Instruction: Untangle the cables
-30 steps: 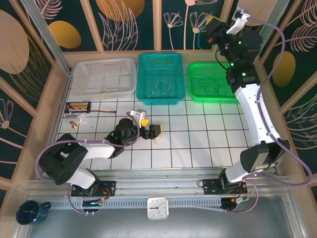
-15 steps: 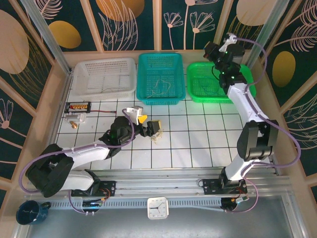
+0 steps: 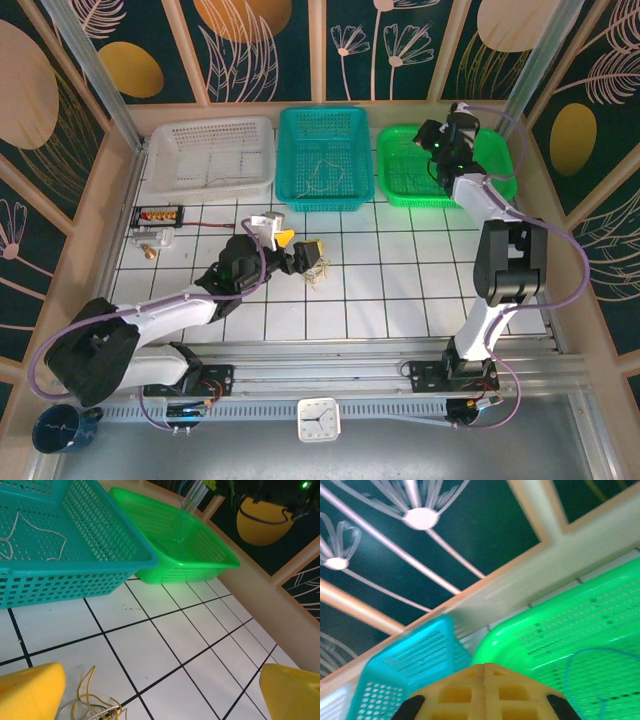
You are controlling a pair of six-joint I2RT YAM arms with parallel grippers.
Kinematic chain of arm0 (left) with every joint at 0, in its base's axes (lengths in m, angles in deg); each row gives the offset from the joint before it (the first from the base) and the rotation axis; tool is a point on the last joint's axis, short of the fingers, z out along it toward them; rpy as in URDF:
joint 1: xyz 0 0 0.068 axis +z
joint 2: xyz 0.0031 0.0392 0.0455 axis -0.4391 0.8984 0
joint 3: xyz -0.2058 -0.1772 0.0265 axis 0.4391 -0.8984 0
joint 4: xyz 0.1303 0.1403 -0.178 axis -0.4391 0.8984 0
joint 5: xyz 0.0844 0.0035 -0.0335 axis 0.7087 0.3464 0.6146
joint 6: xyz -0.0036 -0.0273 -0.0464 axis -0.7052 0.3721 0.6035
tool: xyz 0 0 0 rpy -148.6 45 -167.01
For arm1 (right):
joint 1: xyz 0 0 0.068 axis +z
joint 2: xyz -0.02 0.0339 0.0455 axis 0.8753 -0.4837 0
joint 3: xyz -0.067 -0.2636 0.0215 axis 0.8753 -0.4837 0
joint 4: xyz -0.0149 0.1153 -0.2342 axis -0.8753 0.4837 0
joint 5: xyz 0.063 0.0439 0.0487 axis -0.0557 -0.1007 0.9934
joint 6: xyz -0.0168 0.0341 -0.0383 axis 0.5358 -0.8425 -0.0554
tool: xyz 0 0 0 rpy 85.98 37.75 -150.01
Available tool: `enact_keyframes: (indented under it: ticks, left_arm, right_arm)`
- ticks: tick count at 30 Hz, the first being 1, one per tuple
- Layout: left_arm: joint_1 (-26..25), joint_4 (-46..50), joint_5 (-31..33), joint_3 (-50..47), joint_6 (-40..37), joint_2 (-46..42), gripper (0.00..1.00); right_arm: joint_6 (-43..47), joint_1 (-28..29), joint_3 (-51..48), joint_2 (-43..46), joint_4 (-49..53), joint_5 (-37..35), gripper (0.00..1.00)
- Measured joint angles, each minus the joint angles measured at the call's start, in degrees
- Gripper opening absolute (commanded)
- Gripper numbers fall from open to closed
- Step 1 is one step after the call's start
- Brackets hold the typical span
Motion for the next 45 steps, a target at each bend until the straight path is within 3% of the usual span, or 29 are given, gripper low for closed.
enact_keyframes:
  ticks: [1, 2, 4, 5, 9, 24, 35, 45]
  left_arm:
    - [0.0, 0.0, 0.1, -0.2, 0.2, -0.3, 0.99]
    - [0.0, 0.0, 0.2, -0.3, 0.2, -0.6, 0.99]
    - [0.0, 0.0, 0.2, -0.5, 0.3, -0.9, 0.99]
    - [0.0, 0.0, 0.2, -0.5, 0.4, -0.9, 0.99]
    - [0.0, 0.0, 0.2, -0.7, 0.6, -0.9, 0.99]
    - [0.0, 1.1, 4.5, -1.4, 3.2, -4.1, 0.99]
    - [0.0, 8.8, 10.5, 2.2, 6.6, -5.2, 0.99]
    - [0.0, 19.1, 10.5, 12.0, 6.5, 0.3, 0.99]
  right_arm:
    - [0.0, -1.0, 0.4, -0.5, 0.5, -0.4, 0.03]
    - [0.0, -1.7, 0.8, -1.0, 0.9, -0.7, 0.14]
    - [0.1, -3.4, 2.3, -2.4, 1.9, -0.7, 0.45]
    - [0.3, -4.1, 2.9, -3.0, 2.3, -0.4, 0.52]
    - [1.2, -4.9, 3.1, -3.6, 3.3, 1.7, 0.64]
    - [-0.9, -3.4, -6.6, 6.7, -0.3, 9.3, 0.69]
    - [-4.0, -1.3, -14.4, 15.4, -3.1, 11.3, 0.67]
    - [-3.1, 11.7, -23.8, 24.9, -2.9, 13.1, 0.67]
